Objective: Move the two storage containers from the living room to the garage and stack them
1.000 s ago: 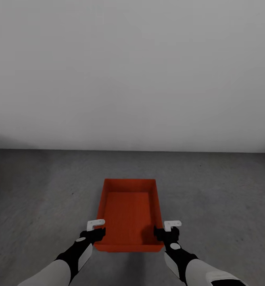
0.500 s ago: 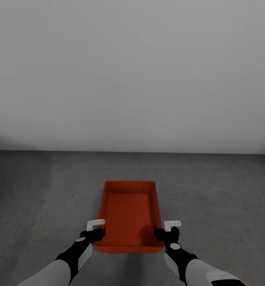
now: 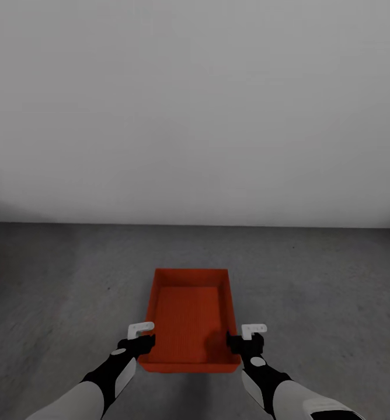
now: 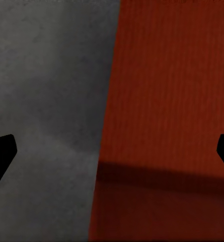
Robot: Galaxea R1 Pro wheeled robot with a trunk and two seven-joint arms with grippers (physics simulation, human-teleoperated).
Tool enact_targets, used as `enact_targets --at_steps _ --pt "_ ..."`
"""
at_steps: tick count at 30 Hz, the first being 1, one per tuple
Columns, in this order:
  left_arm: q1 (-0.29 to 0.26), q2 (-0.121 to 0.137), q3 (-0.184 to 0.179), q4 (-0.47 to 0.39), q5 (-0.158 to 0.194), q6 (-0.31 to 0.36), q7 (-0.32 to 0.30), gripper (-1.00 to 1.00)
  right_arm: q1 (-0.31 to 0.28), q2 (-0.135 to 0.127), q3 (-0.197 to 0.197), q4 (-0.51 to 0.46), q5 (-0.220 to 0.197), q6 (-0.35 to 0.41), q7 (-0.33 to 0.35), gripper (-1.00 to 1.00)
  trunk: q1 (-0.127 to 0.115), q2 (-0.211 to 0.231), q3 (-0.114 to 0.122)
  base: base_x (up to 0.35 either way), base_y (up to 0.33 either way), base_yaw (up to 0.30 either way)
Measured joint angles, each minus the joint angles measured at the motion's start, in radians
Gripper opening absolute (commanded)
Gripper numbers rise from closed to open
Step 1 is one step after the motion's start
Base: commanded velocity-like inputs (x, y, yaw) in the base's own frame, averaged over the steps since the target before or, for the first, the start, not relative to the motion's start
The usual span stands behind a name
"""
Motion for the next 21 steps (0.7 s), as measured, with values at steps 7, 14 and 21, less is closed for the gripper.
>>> enact_targets --at_steps 7,14,21 --pt "0.0 0.0 -0.001 0.0 0.0 0.0 0.0 1.0 0.0 0.0 0.0 0.0 0.0 0.0 0.0 1.0 -0.027 0.049 0.022 0.0 0.0 0.0" --pt "0.0 0.0 -0.001 0.001 0.0 0.0 0.0 1.0 0.0 0.0 0.0 0.0 0.0 0.0 0.0 1.0 -0.054 0.098 0.044 0.0 0.0 0.0" --pt "0.0 0.0 -0.001 0.001 0.0 0.001 0.0 1.0 0.0 0.0 0.0 0.0 0.0 0.0 0.0 1.0 -0.081 0.147 0.066 0.0 0.0 0.0"
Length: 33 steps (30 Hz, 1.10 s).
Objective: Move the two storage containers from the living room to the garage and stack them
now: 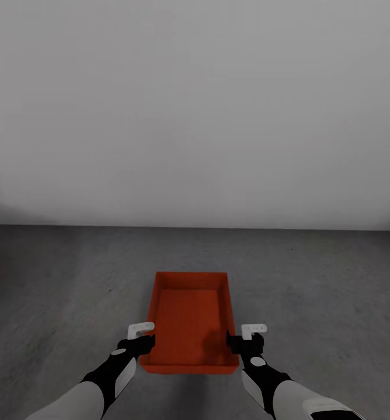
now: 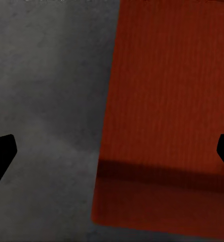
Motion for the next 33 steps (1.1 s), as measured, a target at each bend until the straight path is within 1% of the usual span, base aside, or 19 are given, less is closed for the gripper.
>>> enact_targets --at_steps 33 --pt "0.0 0.001 -0.001 0.0 0.0 0.0 0.0 1.0 0.0 0.0 0.0 0.0 0.0 0.0 0.0 1.0 -0.127 0.231 0.103 0.0 0.0 0.0"
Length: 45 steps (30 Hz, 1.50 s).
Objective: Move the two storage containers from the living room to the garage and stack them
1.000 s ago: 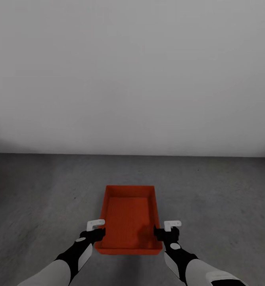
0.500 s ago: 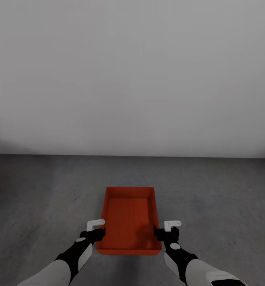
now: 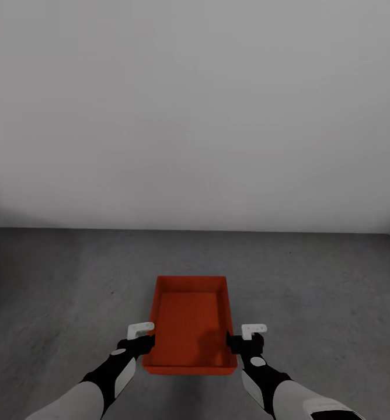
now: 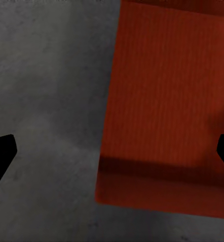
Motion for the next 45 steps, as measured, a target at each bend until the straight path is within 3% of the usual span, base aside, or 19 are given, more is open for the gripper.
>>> enact_targets --at_steps 45 --pt "0.0 0.0 0.001 0.0 0.0 0.0 0.0 1.0 0.0 0.0 0.0 0.0 0.0 0.0 0.0 1.0 -0.173 0.315 0.141 0.0 0.0 0.0"
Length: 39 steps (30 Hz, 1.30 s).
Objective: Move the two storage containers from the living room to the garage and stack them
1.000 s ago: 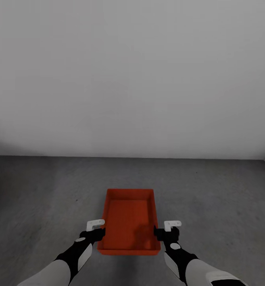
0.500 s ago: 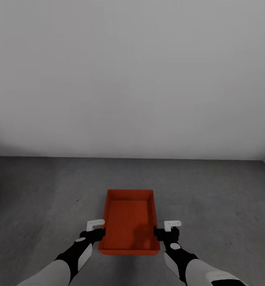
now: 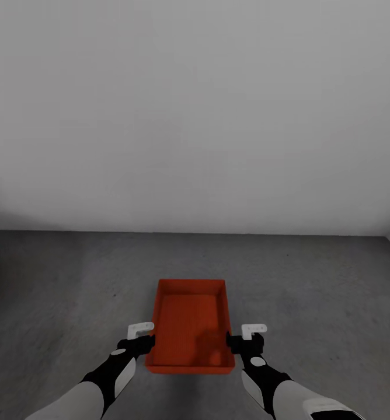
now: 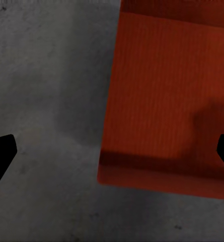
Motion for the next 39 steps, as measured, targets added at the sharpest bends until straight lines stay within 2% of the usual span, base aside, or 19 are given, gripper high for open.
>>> enact_targets --at_steps 8,23,39 --pt "0.0 0.0 0.0 -0.001 0.0 -0.001 0.0 1.0 0.0 0.0 0.0 0.0 0.0 0.0 0.0 1.0 -0.031 0.056 0.025 0.0 0.0 0.0" --pt "0.0 0.0 -0.002 -0.002 0.0 -0.001 0.0 1.0 0.0 0.0 0.0 0.0 0.0 0.0 0.0 1.0 -0.031 0.056 0.025 -0.005 0.0 0.0" --pt "0.0 -0.002 0.003 0.002 0.0 0.002 0.008 1.0 0.0 0.0 0.0 0.0 0.0 0.0 0.0 1.0 -0.03 0.056 0.025 -0.305 0.0 0.0"
